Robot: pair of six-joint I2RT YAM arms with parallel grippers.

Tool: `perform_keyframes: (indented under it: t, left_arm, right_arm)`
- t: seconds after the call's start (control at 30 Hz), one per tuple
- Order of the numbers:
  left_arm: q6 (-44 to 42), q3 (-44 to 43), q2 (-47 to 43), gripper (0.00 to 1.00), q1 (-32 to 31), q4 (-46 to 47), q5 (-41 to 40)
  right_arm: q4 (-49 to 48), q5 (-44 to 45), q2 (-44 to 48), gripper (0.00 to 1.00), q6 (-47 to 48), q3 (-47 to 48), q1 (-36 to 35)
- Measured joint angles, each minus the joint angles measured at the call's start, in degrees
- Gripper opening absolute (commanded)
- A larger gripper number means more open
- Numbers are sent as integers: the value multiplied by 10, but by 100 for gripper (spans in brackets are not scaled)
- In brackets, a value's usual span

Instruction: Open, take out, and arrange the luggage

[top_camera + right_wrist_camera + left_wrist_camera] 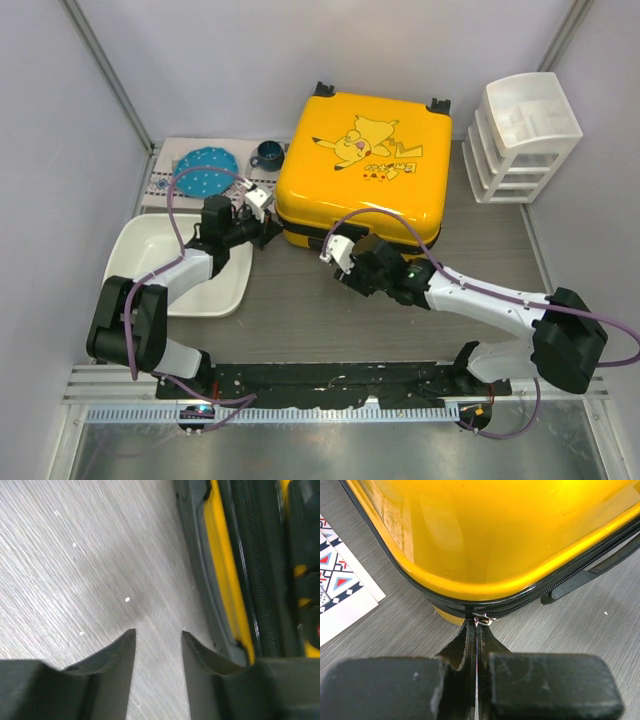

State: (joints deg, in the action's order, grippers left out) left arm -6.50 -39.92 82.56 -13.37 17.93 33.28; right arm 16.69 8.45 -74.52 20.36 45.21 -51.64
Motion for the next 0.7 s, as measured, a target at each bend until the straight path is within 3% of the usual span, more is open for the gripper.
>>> perform_keyframes:
  t: [0.07,0.47,0.7]
  left_arm:
    - [0,0,0,0,1,0,2]
    - [3,0,0,0,2,2,4]
    - [10,3,0,0,2,10,3]
  right_arm:
    - [-11,-12,10,65,-4,3,-1]
    - [-195,-125,15,66,80,-13,1]
    - [-235,-145,-31,66,143,-26,9]
